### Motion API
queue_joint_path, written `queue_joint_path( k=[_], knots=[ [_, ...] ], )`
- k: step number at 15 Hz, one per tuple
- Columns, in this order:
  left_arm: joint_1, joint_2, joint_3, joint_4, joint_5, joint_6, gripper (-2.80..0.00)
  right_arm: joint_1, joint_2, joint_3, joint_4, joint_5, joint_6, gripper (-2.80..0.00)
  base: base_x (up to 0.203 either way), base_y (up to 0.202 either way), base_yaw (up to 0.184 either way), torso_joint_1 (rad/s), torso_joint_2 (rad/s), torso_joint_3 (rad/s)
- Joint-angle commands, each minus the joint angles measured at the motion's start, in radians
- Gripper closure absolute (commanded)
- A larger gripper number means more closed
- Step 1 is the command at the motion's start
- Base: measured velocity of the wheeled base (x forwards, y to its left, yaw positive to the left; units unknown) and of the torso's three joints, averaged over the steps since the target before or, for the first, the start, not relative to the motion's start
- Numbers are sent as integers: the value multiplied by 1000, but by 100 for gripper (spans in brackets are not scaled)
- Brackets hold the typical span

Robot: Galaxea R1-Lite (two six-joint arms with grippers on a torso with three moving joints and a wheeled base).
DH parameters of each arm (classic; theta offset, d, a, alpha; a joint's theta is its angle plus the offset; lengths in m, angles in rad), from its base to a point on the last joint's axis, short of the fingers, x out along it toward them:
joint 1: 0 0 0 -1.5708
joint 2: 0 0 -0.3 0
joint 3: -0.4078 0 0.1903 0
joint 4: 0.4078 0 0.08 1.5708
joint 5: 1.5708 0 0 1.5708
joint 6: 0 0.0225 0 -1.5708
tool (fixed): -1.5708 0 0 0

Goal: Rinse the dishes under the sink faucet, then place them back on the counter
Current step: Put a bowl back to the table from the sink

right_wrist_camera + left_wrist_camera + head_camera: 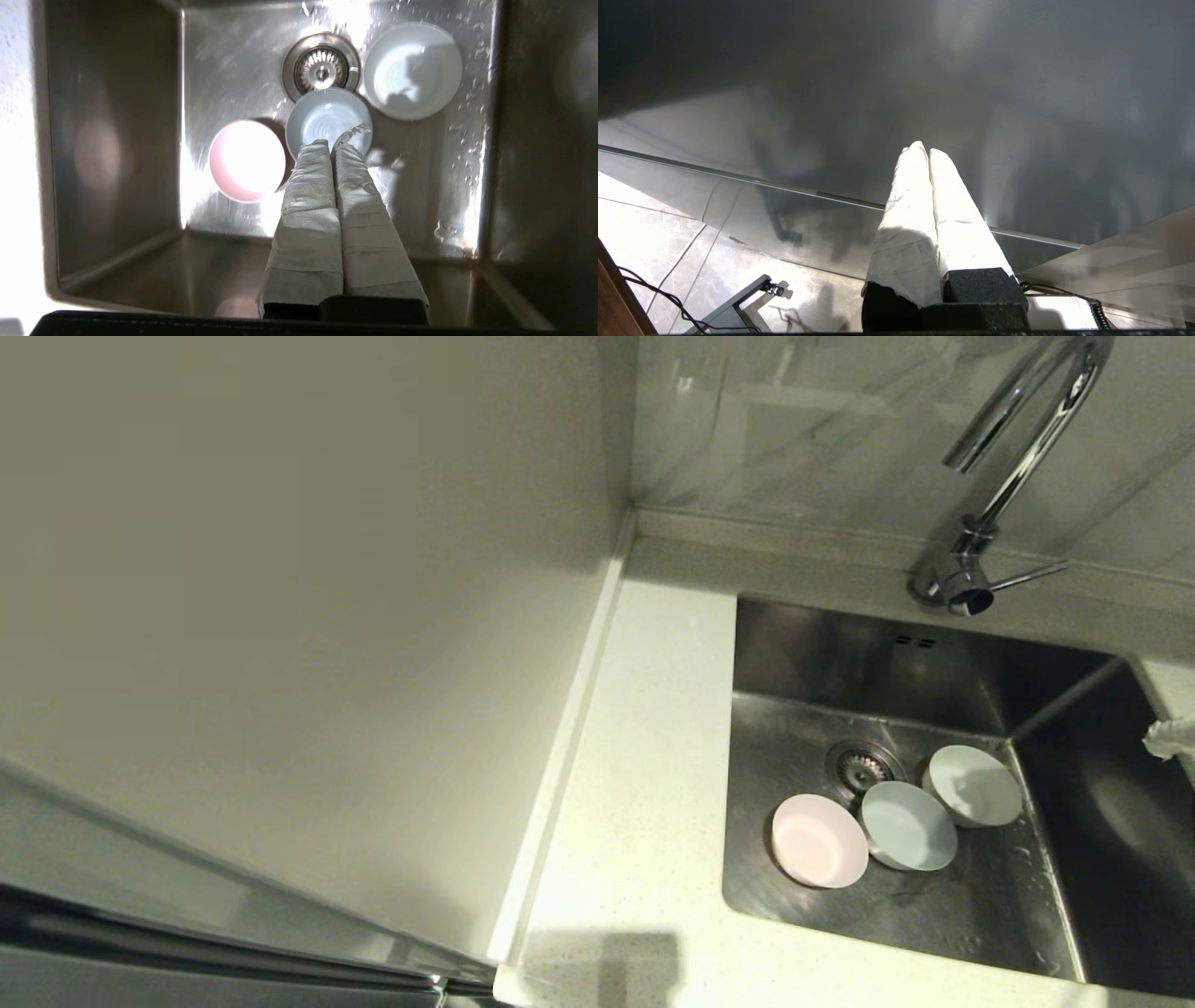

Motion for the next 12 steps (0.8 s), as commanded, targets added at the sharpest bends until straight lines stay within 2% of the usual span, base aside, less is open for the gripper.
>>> queue_joint_path(
  k=[1, 2, 3, 6, 8, 9, 10, 12],
  knots=[
    [0, -3, 0, -1, 1, -1, 0, 1, 17, 5, 6, 7, 0, 0, 0, 0, 0, 0, 0, 0],
    [1, -3, 0, -1, 0, -1, 0, 1, 22, 8, 7, 6, -3, 0, 0, 0, 0, 0, 0, 0],
    [1, -3, 0, -1, 1, -1, 0, 1, 23, 6, 5, 4, -13, -280, 0, 0, 0, 0, 0, 0],
    [1, -3, 0, -1, 0, -1, 0, 12, 55, 9, 17, 10, -90, -280, 0, 0, 0, 0, 0, 0],
    [-1, -3, 0, -1, 0, -1, 0, 82, 89, 4, 2, 7, -136, -280, 0, 0, 0, 0, 0, 0],
    [1, -3, 0, -1, 0, -1, 0, 90, 111, 7, -16, 9, -168, -280, 0, 0, 0, 0, 0, 0],
    [-1, -3, 0, -1, 0, -1, 0, 99, 138, 9, -23, 9, -228, -280, 0, 0, 0, 0, 0, 0],
    [1, -3, 0, -1, 0, -1, 0, 105, 193, 8, -25, 10, -413, -280, 0, 0, 0, 0, 0, 0]
  ],
)
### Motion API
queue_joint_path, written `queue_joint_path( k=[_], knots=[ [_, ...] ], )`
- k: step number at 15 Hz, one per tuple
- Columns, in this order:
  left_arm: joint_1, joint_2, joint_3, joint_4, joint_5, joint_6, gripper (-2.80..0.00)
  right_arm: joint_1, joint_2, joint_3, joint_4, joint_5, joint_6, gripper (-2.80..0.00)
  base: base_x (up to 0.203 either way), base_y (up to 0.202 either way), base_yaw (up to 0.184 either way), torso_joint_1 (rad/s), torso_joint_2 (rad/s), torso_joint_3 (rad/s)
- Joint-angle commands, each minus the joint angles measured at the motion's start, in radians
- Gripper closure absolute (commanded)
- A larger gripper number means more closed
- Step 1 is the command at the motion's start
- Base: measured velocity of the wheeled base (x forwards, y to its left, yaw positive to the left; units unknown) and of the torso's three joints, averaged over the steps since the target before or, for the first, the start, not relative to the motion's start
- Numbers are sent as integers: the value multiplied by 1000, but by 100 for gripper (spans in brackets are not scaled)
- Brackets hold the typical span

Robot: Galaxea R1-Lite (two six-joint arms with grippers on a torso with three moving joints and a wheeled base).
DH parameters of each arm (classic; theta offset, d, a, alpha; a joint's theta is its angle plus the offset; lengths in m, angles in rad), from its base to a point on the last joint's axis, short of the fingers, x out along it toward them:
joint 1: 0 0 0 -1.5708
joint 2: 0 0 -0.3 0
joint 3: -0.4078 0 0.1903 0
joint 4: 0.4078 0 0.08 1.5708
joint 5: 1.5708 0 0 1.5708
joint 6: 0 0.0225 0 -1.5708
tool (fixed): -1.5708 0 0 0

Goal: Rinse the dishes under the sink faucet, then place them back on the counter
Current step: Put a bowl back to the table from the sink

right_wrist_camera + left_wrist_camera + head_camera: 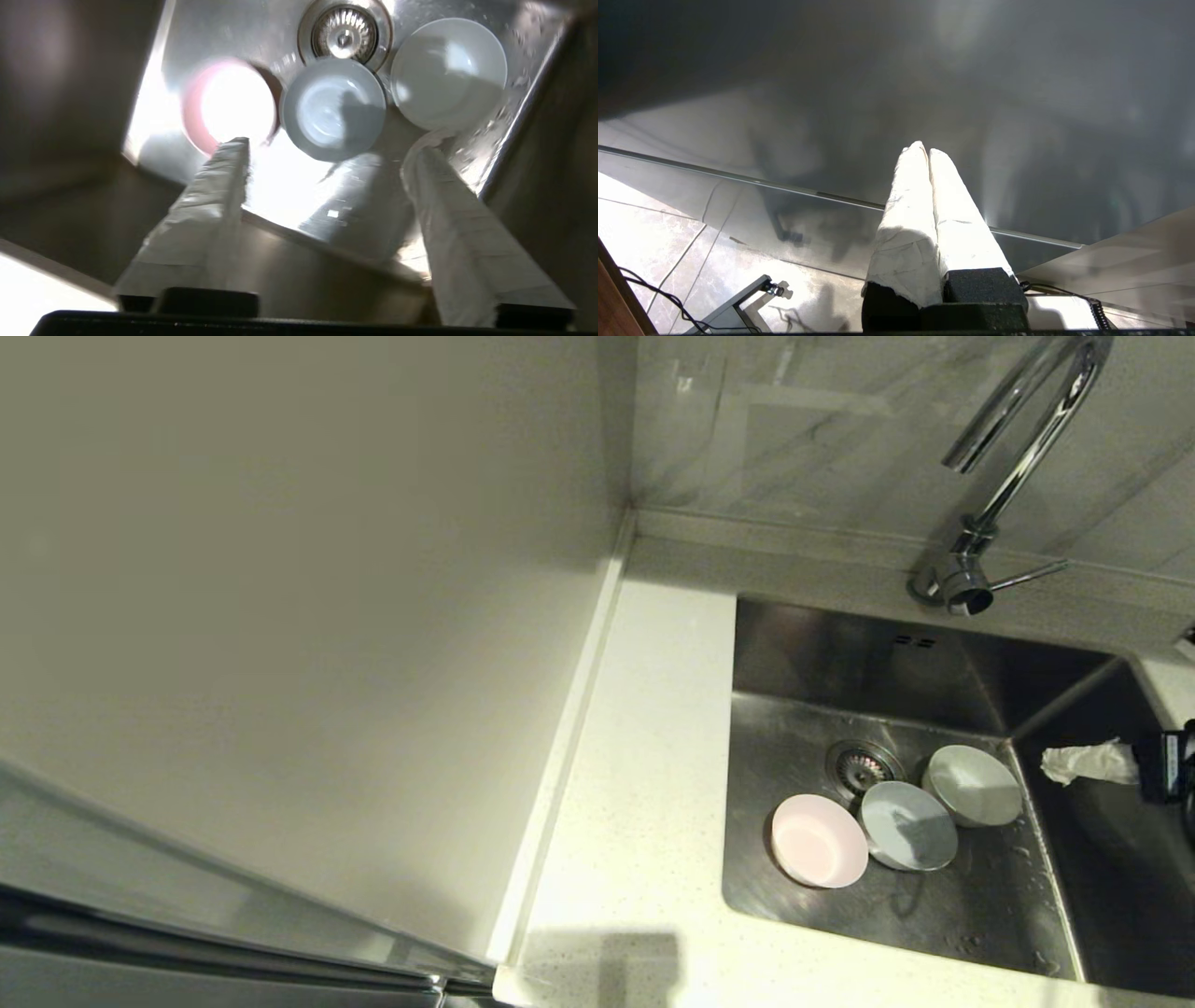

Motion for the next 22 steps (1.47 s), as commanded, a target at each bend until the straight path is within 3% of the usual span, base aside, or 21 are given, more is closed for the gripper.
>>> queue_joint_path(
  k=[1, 4, 6, 10, 12, 15, 19, 22],
  knots=[
    [0, -3, 0, 0, 0, -1, 0, 9, 79, 4, 4, 2, -173, -280, 0, 0, 0, 0, 0, 0],
    [0, -3, 0, 0, 0, -1, 0, 70, 138, 6, 18, -27, -160, -280, 0, 0, 0, 0, 0, 0],
    [0, -3, 0, 0, 0, -1, 0, 114, 175, -7, 24, -70, -63, -280, 0, 0, 0, 0, 0, 0],
    [-1, -3, 0, 0, 1, -1, 0, 293, 284, -110, 25, -222, 426, -280, 0, 0, 0, 0, 0, 0],
    [0, -3, 0, 0, 0, -1, 0, 377, 362, -171, 26, -323, 584, -280, 0, 0, 0, 0, 0, 0],
    [0, -3, 0, 0, 2, -1, 0, 430, 443, -214, 25, -422, 679, -280, 0, 0, 0, 0, 0, 0],
    [0, -3, 0, 0, 0, -1, 0, 456, 546, -238, 24, -624, 751, -280, 0, 0, 0, 0, 0, 0],
    [0, -3, 0, 0, 0, -1, 0, 470, 632, -338, 24, -747, 841, -280, 0, 0, 0, 0, 0, 0]
  ],
)
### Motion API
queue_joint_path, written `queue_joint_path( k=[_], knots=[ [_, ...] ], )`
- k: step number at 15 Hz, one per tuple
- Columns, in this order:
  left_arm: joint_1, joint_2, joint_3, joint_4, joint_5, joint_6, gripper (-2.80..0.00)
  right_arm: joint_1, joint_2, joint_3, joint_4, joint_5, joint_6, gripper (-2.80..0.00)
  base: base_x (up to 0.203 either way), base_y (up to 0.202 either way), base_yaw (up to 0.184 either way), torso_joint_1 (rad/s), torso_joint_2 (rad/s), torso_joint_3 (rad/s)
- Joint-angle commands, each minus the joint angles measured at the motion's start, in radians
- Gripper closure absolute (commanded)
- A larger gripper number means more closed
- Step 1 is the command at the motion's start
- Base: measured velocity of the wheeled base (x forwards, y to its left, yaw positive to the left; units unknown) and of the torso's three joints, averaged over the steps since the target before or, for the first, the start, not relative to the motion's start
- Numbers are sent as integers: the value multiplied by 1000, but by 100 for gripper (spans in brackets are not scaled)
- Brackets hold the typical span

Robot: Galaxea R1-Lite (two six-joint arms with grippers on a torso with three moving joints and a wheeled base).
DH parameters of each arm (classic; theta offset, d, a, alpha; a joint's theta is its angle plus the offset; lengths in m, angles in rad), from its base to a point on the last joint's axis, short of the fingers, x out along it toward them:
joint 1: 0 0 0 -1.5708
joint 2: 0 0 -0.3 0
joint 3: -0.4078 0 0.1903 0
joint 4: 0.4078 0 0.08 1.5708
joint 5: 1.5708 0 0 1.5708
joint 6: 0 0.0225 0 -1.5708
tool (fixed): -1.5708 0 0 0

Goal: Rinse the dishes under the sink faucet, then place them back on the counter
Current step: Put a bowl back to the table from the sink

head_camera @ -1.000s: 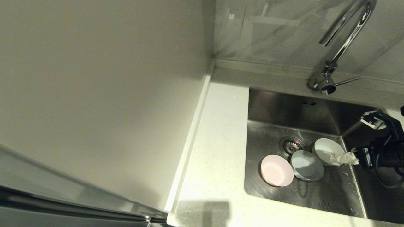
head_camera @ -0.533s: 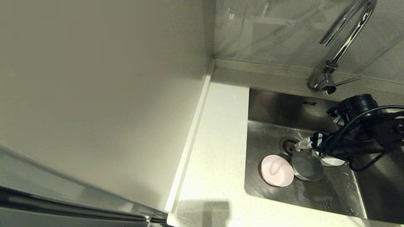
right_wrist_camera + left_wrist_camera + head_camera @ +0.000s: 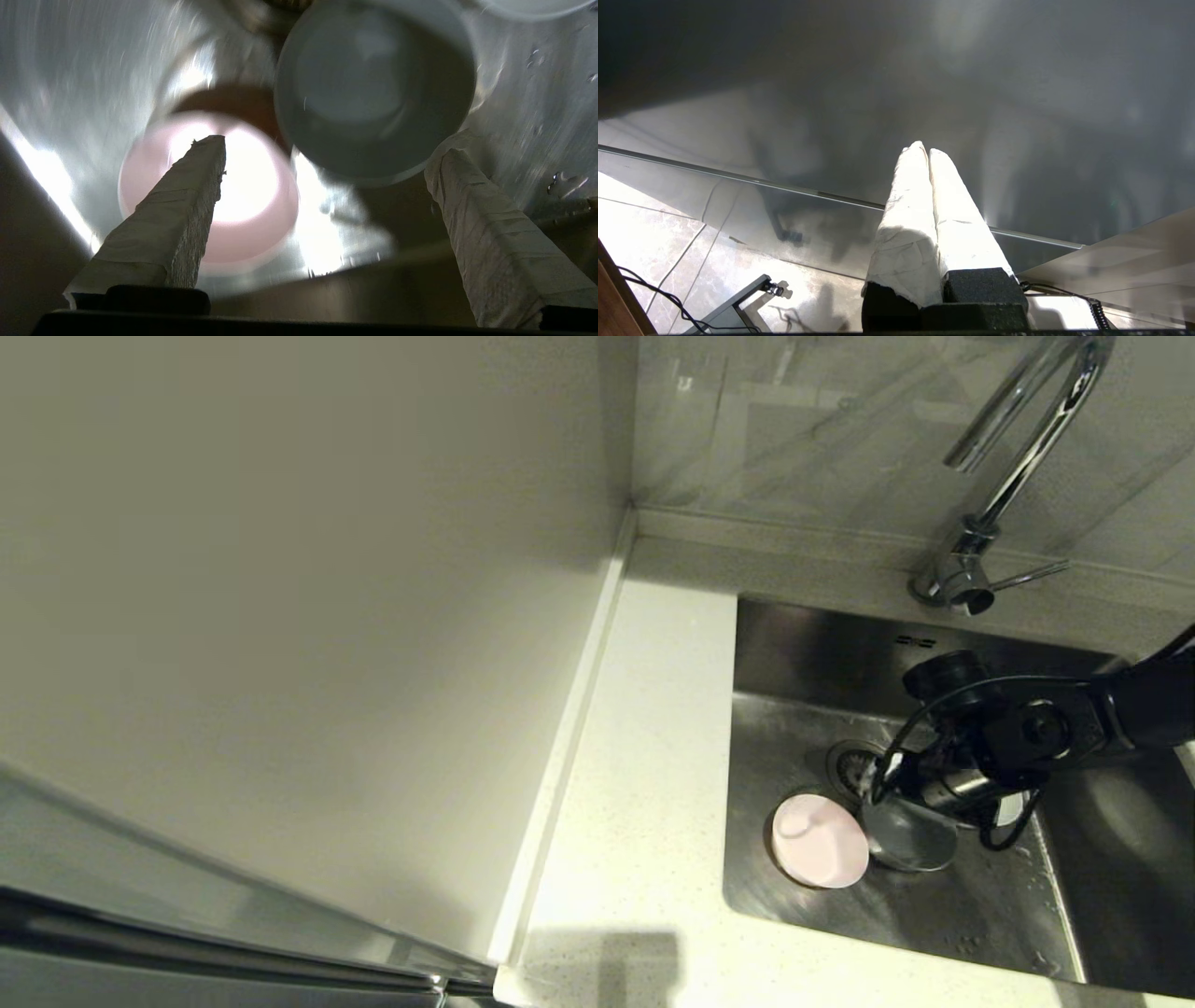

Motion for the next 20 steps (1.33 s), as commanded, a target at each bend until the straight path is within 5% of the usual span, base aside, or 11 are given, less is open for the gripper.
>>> queue_joint_path(
  k=[1, 20],
  knots=[
    [0, -3, 0, -1, 0, 0, 0, 9, 83, -70, 2, -41, 44, -280, 0, 0, 0, 0, 0, 0],
    [0, -3, 0, -1, 2, 0, 0, 10, 309, -243, 3, -153, 119, -280, 0, 0, 0, 0, 0, 0]
  ],
)
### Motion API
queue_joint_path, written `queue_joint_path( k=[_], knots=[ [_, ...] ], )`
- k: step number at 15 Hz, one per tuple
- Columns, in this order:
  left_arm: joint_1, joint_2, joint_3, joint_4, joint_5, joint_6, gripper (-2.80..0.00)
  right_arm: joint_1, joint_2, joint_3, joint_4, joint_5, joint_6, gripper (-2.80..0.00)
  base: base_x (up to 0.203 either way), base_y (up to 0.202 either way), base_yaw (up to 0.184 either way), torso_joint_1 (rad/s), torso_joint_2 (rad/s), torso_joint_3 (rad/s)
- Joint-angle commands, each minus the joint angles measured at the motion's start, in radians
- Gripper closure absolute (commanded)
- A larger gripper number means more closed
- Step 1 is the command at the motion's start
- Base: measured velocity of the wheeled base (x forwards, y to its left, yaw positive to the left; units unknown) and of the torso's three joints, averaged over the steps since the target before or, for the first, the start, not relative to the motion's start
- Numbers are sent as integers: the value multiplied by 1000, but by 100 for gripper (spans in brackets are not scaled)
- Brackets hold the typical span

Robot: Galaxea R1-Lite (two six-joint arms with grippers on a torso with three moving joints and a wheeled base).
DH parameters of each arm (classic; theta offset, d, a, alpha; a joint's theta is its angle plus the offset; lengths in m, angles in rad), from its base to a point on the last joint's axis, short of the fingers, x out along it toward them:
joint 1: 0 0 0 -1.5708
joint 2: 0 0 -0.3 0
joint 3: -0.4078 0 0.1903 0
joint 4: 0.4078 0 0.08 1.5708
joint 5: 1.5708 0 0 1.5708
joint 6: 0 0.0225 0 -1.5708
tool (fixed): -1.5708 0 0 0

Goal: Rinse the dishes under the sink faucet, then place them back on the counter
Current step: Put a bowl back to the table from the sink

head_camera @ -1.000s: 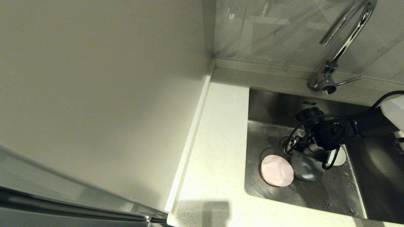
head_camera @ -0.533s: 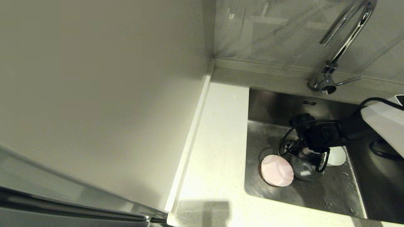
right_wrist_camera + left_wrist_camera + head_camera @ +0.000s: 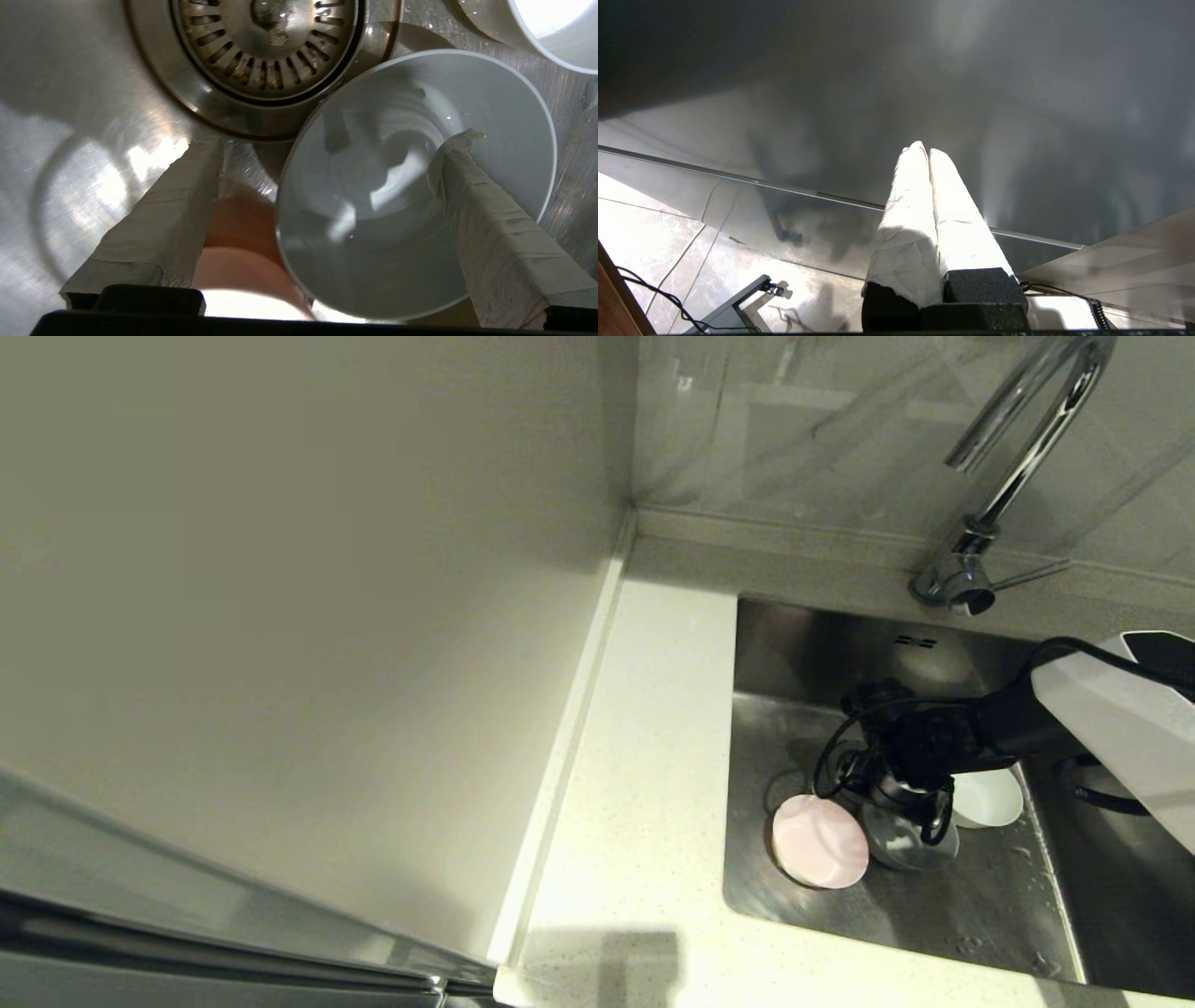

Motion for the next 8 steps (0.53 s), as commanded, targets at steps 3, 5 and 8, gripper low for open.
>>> queue_joint_path(
  k=[3, 5, 8],
  knots=[
    [0, -3, 0, 0, 0, 0, 0, 0, 17, -5, 0, -14, 4, 0, 0, 0, 0, 0, 0, 0],
    [0, -3, 0, 0, 0, 0, 0, 0, 14, -5, 1, -18, 4, 0, 0, 0, 0, 0, 0, 0],
    [0, -3, 0, 0, 0, 0, 0, 0, 5, -6, 0, -30, 4, 0, 0, 0, 0, 0, 0, 0]
  ],
)
